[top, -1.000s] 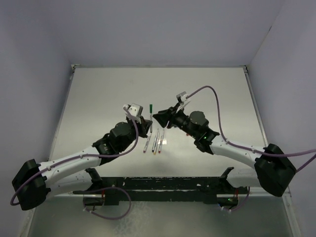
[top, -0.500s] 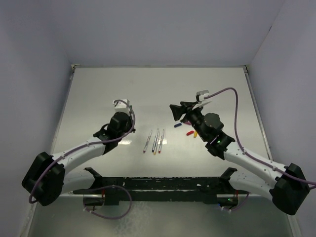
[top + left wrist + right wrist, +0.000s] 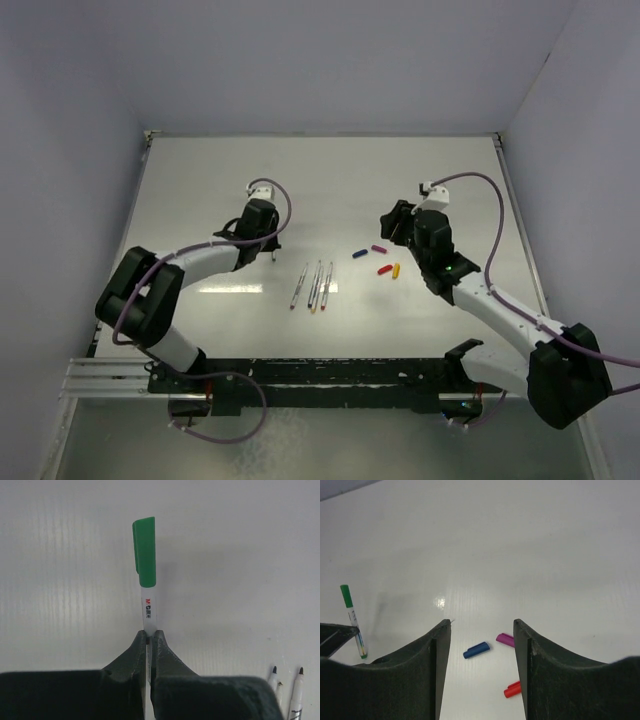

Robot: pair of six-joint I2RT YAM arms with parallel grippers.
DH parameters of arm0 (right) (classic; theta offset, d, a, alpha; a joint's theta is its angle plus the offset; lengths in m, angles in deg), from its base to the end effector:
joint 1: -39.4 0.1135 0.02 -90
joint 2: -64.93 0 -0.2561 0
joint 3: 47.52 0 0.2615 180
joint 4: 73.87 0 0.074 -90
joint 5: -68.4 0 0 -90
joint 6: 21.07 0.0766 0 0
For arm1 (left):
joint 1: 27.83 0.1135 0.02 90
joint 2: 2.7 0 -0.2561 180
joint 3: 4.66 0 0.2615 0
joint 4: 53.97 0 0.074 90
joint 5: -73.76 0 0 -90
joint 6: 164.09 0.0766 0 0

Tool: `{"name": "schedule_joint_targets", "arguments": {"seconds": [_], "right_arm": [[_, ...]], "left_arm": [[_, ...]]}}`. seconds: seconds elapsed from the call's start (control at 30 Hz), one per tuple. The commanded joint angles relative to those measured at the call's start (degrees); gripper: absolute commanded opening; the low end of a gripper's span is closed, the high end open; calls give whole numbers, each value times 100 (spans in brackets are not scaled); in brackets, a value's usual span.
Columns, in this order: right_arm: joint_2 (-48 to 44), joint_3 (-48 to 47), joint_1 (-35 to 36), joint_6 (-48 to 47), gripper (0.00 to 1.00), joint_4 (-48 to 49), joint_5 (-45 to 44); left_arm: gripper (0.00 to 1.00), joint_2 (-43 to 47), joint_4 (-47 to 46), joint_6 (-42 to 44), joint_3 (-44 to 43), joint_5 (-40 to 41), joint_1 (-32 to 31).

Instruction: Insert the pens into the pen caps

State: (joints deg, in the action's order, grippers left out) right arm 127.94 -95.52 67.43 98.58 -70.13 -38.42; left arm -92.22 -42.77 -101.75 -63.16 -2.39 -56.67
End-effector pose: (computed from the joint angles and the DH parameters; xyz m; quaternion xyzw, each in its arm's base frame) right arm 0.2760 0.1218 0.2452 0.1036 0.7634 0.2036 0.6042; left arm 0.3170 -0.1537 0.1351 -0.0395 0.9081 -0.0932 0.4063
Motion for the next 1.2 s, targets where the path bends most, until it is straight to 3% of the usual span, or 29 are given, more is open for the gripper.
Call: {"name": "schedule_joint_targets", "arguments": {"seconds": [0.0, 0.2, 0.47, 0.6, 0.8, 0.87, 0.93, 1.17], "right_arm": [[79, -299, -58, 323, 56, -328, 125], [-28, -185, -61, 288, 62, 50, 210], [-316, -101, -61, 54, 70, 49, 2], [-287, -83, -61, -180, 76, -29, -31], [-262, 141, -61, -412, 78, 379, 2], [-332, 287, -61, -406, 85, 615, -96], [-358, 308, -61, -349, 100, 620, -209], [-283, 279, -65, -207, 95, 354, -516]], "left_arm": [[0, -415, 35, 293, -500, -335, 236], [1, -851, 133, 546, -864, -516, 349], [16, -971, 187, 447, -976, -695, 440], [19, -973, 197, 437, -1015, -712, 441], [25, -949, 307, 412, -1097, -689, 437], [30, -857, 331, 405, -1091, -690, 441], [32, -698, 370, 402, -1074, -690, 436], [33, 288, 306, 280, -586, -928, 432]]}}
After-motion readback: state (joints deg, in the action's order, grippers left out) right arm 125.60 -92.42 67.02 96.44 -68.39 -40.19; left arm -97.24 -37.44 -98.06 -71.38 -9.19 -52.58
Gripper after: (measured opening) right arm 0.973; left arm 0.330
